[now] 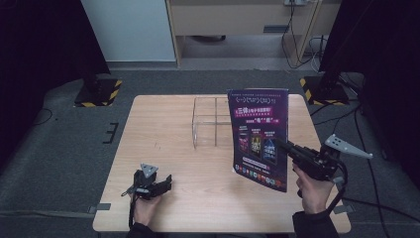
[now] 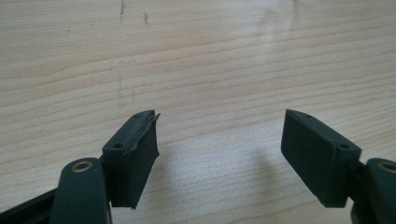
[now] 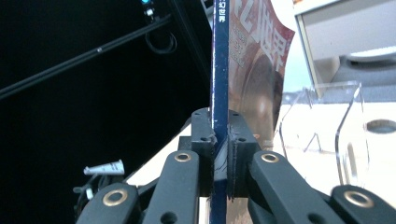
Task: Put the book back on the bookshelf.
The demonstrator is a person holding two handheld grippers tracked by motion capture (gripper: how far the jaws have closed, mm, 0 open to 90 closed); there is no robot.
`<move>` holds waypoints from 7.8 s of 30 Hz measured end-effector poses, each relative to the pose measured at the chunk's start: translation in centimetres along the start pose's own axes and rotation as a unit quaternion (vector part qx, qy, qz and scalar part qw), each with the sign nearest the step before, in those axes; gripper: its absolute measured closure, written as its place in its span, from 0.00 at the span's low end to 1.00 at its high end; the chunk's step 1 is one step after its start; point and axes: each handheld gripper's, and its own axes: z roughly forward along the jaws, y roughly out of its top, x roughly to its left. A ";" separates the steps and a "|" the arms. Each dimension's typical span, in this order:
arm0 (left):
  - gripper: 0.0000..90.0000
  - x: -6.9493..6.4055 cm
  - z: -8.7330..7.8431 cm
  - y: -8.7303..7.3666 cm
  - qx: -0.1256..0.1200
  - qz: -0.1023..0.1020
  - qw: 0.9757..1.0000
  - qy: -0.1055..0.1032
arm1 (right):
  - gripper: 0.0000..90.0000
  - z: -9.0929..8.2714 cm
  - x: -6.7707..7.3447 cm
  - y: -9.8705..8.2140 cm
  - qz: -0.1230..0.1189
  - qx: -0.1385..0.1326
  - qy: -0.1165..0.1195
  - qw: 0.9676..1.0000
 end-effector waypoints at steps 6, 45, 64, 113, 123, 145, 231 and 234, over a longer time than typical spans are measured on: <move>0.29 0.0 0.5 0.0 0.005 0.002 1.000 0.008 | 0.94 0.3 0.3 1.3 -0.006 -0.028 -0.008 1.000; 0.19 0.0 1.2 -0.3 0.001 0.006 1.000 0.004 | 0.94 5.9 -5.1 5.3 -0.014 -0.104 -0.100 0.989; 0.19 0.0 1.2 -0.3 0.001 0.006 1.000 0.004 | 0.94 10.6 -7.3 1.9 -0.030 -0.075 -0.150 0.985; 0.19 -0.1 1.2 -0.4 0.003 0.007 1.000 0.006 | 0.94 7.2 -6.9 -7.3 -0.066 -0.047 -0.126 0.989; 0.19 -0.1 1.2 -0.4 0.002 0.006 1.000 0.006 | 0.94 8.1 -6.9 -4.3 -0.053 -0.077 -0.113 0.989; 0.19 -0.1 1.2 -0.4 0.002 0.006 1.000 0.005 | 0.93 10.8 -6.9 -5.6 -0.068 -0.124 -0.141 0.980; 0.19 -0.2 1.2 -0.4 0.003 0.005 1.000 0.008 | 0.92 4.9 -3.0 -4.5 -0.141 0.019 -0.139 0.980; 0.19 -0.2 1.2 -0.4 0.002 0.005 1.000 0.008 | 0.93 4.8 -2.9 -4.4 -0.141 0.019 -0.149 0.979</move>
